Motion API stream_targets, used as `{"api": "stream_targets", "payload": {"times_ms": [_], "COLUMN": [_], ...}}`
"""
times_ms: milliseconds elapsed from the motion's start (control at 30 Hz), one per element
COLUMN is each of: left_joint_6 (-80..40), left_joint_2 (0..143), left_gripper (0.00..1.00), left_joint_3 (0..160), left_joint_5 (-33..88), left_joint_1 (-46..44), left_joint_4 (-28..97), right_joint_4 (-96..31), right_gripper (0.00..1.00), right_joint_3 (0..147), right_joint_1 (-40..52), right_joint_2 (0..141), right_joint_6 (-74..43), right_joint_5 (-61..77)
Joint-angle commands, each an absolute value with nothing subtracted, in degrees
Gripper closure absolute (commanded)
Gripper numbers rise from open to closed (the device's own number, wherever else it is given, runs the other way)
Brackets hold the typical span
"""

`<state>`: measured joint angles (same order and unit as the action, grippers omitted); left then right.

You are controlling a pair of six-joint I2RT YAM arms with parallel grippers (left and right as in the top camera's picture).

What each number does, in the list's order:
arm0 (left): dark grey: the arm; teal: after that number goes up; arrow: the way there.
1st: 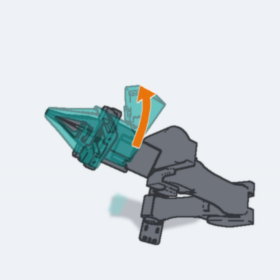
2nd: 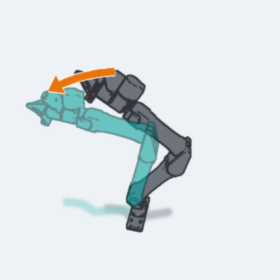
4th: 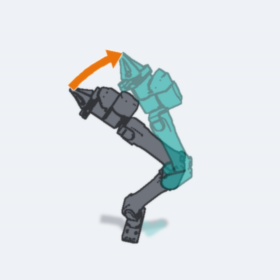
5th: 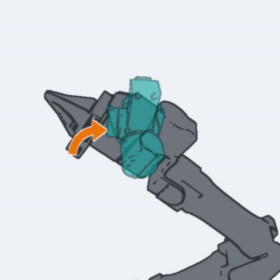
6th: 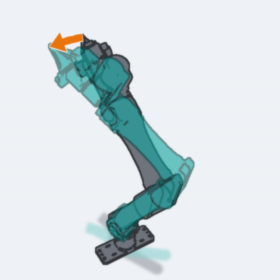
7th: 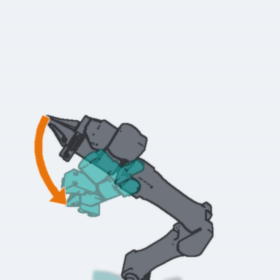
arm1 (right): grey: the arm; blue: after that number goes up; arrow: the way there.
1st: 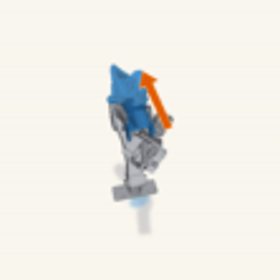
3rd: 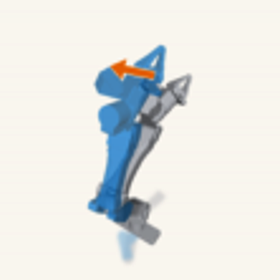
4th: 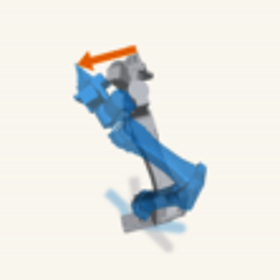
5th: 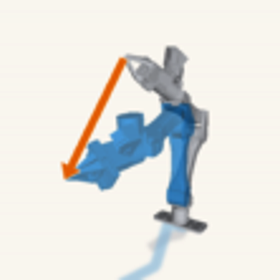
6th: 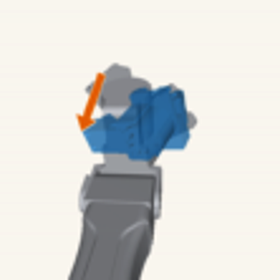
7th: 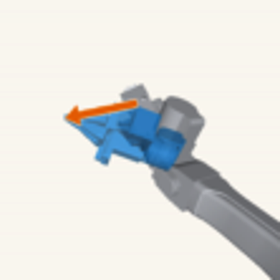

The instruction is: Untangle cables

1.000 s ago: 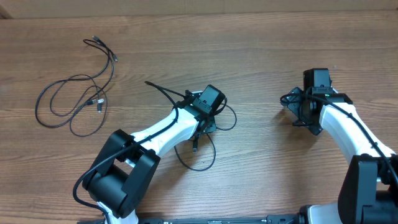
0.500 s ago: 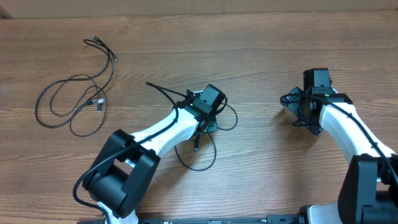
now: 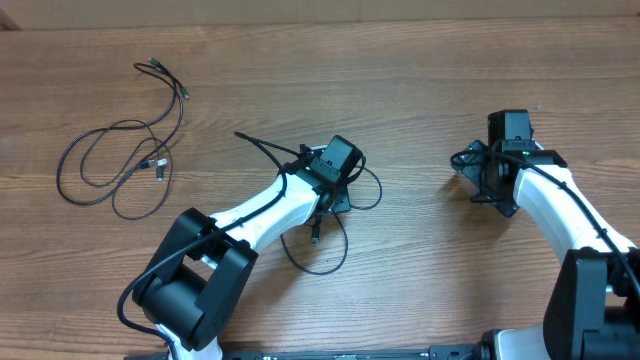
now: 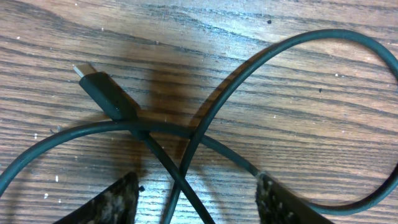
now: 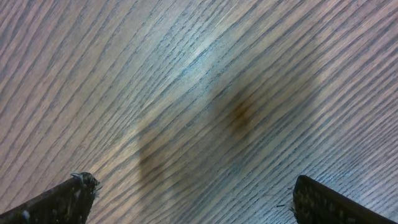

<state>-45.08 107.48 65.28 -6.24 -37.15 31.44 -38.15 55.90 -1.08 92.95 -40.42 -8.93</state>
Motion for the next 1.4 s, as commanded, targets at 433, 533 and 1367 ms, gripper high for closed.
{"api": "stream_targets", "payload": {"times_ms": [433, 533, 1367], "left_joint_6": [-45.45, -45.45, -40.01], "left_joint_2": [107.59, 107.59, 107.48], "left_gripper": [0.44, 0.43, 0.24], "left_joint_3": [64.93, 64.93, 65.58], "left_joint_5": [-6.55, -6.57, -6.24], "left_joint_1": [-37.32, -37.32, -36.49], "left_joint_4": [31.33, 31.42, 31.57], "right_joint_4": [-37.82, -37.82, -37.85], "right_gripper": [0.0, 0.0, 0.0], "right_joint_3": [55.94, 55.94, 55.94], "right_joint_1": [-1.26, -1.26, -1.26], "right_joint_2": [92.05, 92.05, 92.05], "right_joint_6": [-40.03, -40.03, -40.03], "right_joint_5": [-8.97, -8.97, -8.97]}}
